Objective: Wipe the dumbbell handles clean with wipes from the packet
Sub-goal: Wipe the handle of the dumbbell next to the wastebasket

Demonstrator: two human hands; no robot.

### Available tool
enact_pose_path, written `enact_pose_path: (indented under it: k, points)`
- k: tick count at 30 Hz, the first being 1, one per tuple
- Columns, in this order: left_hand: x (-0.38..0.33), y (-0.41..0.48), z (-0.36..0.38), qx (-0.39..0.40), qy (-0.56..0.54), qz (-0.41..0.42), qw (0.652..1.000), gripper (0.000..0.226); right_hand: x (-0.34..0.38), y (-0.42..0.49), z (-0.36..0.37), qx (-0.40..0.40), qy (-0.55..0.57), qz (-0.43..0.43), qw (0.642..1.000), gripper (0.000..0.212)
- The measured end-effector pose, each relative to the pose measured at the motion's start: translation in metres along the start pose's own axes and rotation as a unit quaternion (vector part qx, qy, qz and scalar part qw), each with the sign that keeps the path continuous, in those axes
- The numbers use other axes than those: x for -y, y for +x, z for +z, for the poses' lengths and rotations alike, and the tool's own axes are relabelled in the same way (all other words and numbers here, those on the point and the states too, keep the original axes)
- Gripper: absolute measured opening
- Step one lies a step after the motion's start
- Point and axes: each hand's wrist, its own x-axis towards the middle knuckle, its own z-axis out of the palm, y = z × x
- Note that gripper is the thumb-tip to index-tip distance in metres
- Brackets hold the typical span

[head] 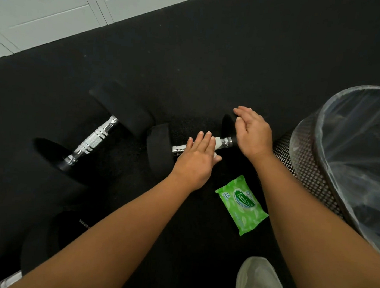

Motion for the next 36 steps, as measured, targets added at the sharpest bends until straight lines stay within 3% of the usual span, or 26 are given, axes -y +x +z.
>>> enact_pose_path:
  k: [6,13,15,18,20,22,26,30,33,36]
  points:
    - [-0.023,0.023,-0.001,-0.017,0.014,-0.054,0.998,0.054,0.001,0.000,0.003,-0.019,-0.011,0.005,1.000,0.035]
    - [-0.007,0.007,-0.006,0.000,0.098,0.055,0.994,0.055,0.000,-0.001,0.005,-0.030,-0.007,0.008,1.000,0.034]
    - [-0.001,0.014,-0.014,-0.010,0.060,0.020,0.998,0.053,0.000,-0.001,0.005,-0.031,-0.005,0.011,0.999,0.036]
    - [0.002,0.036,-0.025,-0.066,-0.091,-0.068,0.991,0.034,0.003,-0.001,0.004,-0.026,-0.005,0.013,1.000,0.043]
    - [-0.005,0.045,-0.027,-0.099,-0.181,-0.092,0.974,0.038,0.003,-0.001,0.004,-0.022,-0.010,0.014,1.000,0.046]
    - [-0.016,0.047,-0.024,-0.097,-0.204,-0.096,0.969,0.047,0.003,-0.001,0.004,-0.020,-0.013,0.014,1.000,0.045]
    - [-0.028,0.031,0.001,-0.063,-0.063,-0.036,0.995,0.053,0.000,0.000,0.006,-0.031,-0.014,0.011,0.999,0.041]
    - [-0.020,0.014,0.013,-0.038,0.099,0.028,0.994,0.058,-0.001,-0.001,0.006,-0.030,-0.011,0.011,0.999,0.038]
    - [-0.013,0.021,0.004,-0.028,0.100,0.016,0.994,0.058,-0.001,-0.001,0.006,-0.033,-0.012,0.010,0.999,0.039]
    - [-0.018,0.040,-0.008,-0.001,0.004,-0.031,1.000,0.054,-0.001,0.000,0.007,-0.032,-0.013,0.011,0.999,0.038]
